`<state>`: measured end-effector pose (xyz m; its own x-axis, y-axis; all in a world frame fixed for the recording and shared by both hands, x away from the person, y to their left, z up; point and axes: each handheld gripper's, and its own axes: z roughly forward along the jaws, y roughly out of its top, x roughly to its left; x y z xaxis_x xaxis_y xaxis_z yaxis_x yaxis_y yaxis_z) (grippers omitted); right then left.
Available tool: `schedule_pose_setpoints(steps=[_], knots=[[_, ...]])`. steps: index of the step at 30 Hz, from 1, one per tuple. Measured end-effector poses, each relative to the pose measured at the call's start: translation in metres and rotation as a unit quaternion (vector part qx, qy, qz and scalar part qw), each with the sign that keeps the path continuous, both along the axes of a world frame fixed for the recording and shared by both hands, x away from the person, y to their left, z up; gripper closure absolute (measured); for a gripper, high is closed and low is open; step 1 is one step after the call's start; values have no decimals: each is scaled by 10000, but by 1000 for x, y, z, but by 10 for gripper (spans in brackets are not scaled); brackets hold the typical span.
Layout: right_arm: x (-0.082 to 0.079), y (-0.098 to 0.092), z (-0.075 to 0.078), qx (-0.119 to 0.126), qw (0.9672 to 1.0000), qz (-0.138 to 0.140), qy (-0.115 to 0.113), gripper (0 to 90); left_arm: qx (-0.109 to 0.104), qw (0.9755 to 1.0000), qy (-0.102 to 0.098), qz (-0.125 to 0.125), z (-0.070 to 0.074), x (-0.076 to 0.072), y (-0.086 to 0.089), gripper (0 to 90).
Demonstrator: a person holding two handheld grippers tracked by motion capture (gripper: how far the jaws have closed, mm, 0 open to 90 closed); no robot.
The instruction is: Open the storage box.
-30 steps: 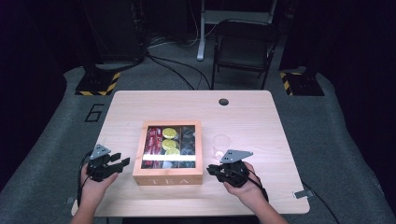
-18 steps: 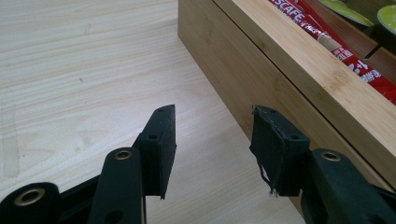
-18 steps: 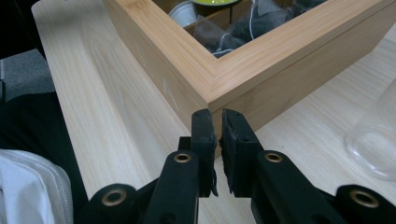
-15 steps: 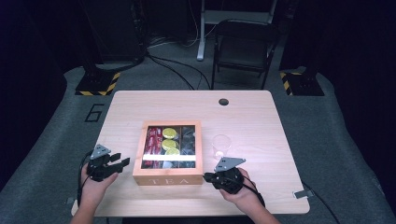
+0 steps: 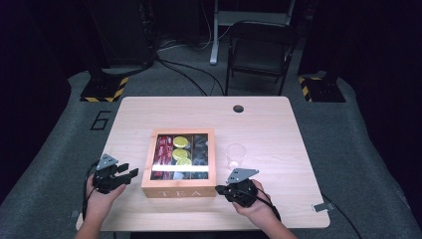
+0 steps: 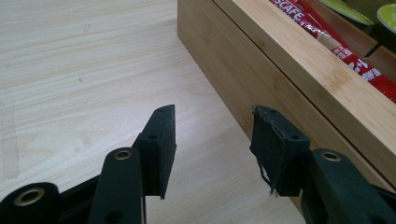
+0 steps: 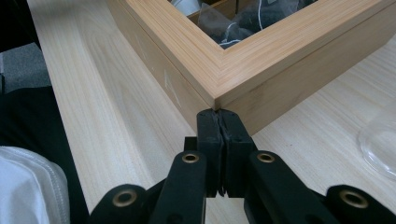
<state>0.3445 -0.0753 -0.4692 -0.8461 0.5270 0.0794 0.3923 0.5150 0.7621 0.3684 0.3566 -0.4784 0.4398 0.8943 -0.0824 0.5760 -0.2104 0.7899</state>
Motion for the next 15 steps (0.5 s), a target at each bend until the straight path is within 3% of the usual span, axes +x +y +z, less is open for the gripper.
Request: schedule_pose_setpoints(steps=[15], knots=[[0, 1, 2, 100, 9999, -69, 47, 893, 6, 10000, -16, -34, 0, 0, -1, 500]])
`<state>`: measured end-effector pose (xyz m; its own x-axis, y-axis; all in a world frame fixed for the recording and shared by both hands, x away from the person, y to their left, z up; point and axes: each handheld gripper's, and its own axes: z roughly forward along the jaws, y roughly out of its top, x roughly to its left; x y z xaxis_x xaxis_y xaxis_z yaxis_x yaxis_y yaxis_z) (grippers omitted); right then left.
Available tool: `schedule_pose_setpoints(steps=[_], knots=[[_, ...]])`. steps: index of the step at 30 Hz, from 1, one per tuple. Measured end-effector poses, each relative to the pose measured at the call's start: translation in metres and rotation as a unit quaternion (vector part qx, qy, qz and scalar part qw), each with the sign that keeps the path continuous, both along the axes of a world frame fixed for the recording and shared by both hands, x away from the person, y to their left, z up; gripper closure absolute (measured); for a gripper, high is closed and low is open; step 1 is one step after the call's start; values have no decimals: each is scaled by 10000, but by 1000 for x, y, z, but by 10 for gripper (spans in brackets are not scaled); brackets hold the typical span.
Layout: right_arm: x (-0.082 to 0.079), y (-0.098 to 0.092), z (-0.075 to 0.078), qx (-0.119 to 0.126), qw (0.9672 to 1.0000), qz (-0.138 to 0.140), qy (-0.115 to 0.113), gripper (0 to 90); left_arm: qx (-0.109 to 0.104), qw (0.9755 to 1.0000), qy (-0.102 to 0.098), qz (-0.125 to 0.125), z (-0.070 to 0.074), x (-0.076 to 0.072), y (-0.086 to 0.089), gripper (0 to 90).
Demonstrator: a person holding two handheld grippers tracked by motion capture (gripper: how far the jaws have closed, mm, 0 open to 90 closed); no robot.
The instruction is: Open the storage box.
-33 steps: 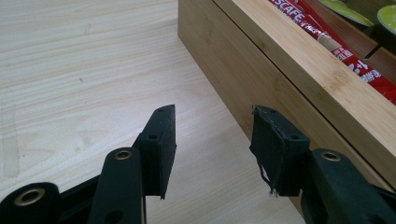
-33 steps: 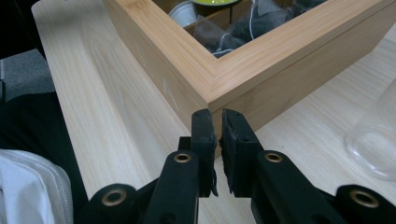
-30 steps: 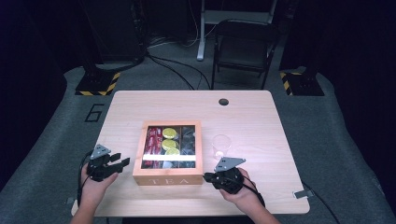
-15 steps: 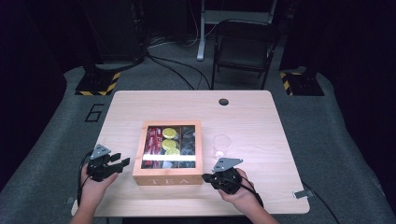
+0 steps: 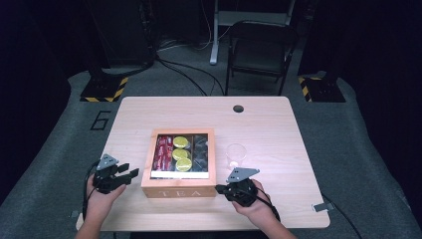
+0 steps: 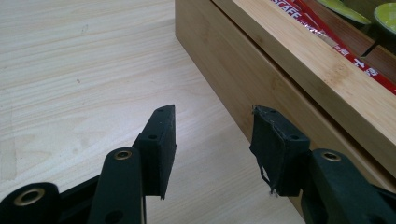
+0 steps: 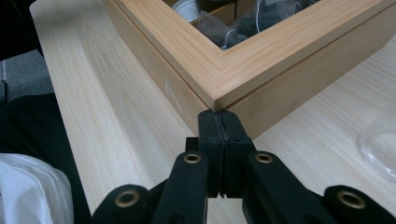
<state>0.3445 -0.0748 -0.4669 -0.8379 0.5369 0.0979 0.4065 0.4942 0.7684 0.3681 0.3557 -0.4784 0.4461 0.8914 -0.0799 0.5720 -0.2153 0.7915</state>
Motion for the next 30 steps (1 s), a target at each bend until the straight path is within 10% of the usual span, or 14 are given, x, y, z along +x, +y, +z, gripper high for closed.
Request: schedule_pose_setpoints(steps=[30], knots=[[15, 11, 30, 350, 9994, 30, -1, 891, -82, 9986, -316, -406, 19, -30, -16, 503]])
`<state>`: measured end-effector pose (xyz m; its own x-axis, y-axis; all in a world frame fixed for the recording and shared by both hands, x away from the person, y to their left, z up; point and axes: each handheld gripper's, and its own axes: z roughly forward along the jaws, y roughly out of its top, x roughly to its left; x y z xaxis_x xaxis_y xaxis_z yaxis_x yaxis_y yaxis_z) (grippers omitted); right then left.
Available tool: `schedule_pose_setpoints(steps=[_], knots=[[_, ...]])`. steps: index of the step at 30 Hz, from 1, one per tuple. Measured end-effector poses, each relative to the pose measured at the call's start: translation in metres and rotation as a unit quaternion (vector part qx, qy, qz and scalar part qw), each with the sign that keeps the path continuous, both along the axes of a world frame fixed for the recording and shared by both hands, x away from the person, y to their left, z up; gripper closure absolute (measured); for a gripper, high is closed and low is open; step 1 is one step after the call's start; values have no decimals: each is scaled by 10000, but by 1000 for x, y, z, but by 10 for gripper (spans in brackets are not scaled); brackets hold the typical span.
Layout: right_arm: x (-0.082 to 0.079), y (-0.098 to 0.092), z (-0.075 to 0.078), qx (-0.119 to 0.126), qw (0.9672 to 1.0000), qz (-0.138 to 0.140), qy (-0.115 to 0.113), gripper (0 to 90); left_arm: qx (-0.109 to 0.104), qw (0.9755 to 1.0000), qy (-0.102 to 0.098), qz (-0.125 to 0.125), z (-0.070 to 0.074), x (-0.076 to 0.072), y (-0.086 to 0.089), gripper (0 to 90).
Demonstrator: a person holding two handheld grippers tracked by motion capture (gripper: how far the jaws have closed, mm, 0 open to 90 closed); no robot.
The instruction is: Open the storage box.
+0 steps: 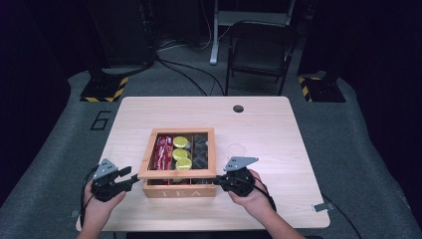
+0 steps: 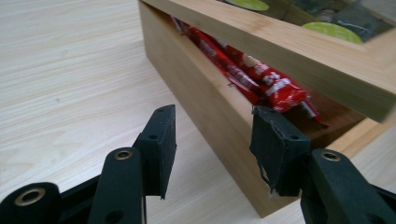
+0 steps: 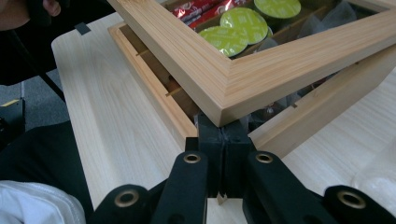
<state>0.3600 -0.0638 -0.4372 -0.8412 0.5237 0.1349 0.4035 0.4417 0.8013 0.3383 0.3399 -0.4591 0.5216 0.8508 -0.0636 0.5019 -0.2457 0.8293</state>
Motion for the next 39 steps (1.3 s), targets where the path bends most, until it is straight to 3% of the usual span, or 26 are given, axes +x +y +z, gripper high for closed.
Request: schedule_pose_setpoints(steps=[13, 20, 27, 34, 39], knots=[[1, 0, -2, 132, 9999, -2, -66, 890, 160, 9989, -205, -398, 7, -4, -25, 495], [1, 1, -1, 136, 9999, -17, -39, 890, 126, 9984, -319, -447, 12, -6, -30, 484], [3, 0, 4, 158, 9999, -10, -40, 869, 238, 9981, -428, -387, 21, -9, -31, 477], [6, -2, 12, 222, 9991, -202, -289, 693, 404, 9970, -595, -290, 31, -10, -32, 463], [10, -2, 17, 232, 9987, -315, -334, 598, 416, 9964, -671, -312, 39, -8, -34, 466]])
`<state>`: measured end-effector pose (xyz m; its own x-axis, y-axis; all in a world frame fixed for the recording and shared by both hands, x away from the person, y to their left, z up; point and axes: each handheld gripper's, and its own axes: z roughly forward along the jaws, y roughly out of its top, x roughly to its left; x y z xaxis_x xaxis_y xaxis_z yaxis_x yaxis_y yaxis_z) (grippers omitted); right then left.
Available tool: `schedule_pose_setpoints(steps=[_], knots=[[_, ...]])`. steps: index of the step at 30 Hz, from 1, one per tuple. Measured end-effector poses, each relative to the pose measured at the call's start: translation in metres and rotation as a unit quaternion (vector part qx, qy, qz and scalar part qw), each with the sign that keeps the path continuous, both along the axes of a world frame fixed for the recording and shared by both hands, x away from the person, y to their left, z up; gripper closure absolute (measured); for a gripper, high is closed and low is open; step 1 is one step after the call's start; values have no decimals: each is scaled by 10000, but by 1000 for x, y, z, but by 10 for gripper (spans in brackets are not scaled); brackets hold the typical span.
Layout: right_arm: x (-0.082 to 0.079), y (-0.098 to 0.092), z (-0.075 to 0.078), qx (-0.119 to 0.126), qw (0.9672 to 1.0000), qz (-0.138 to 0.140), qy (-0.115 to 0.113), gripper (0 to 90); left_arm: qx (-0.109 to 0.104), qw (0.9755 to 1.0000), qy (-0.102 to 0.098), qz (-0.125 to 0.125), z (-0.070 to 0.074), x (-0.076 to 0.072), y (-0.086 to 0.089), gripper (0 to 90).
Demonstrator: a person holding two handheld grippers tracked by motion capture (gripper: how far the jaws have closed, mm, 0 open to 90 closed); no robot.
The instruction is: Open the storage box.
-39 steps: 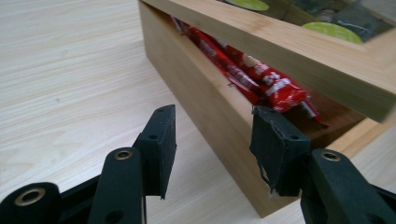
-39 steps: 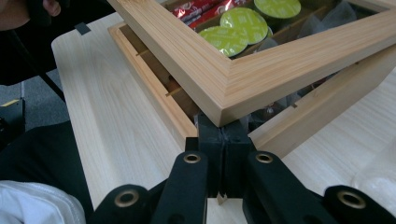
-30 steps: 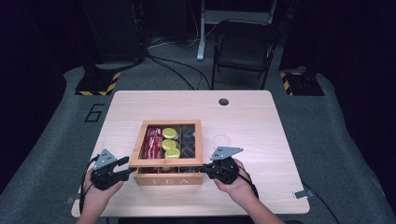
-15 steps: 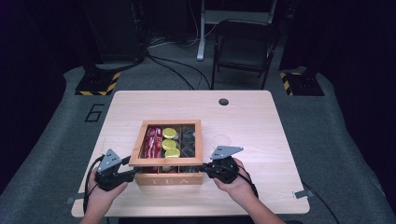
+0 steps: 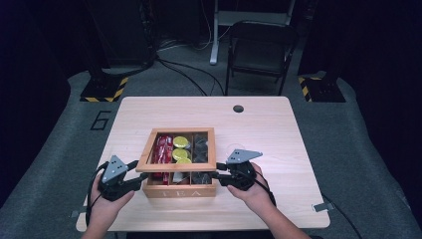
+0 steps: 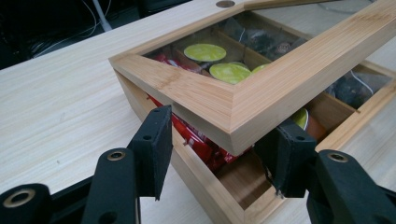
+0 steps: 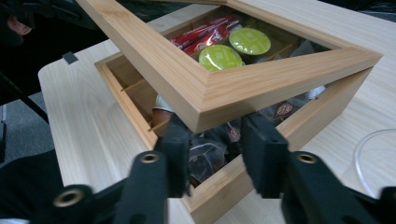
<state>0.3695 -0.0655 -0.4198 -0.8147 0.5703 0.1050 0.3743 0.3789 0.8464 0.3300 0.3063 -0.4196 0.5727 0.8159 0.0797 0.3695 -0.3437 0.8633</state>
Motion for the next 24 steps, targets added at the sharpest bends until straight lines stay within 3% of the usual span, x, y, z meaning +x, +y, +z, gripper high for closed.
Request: schedule_pose_setpoints(steps=[10, 24], knots=[[4, -2, 11, 237, 9992, -242, -226, 505, -169, 9998, 138, 22, 15, 10, 1, 454], [14, 4, 37, 193, 9975, -275, -616, 476, -427, 9989, 101, 173, 33, 32, -2, 416]])
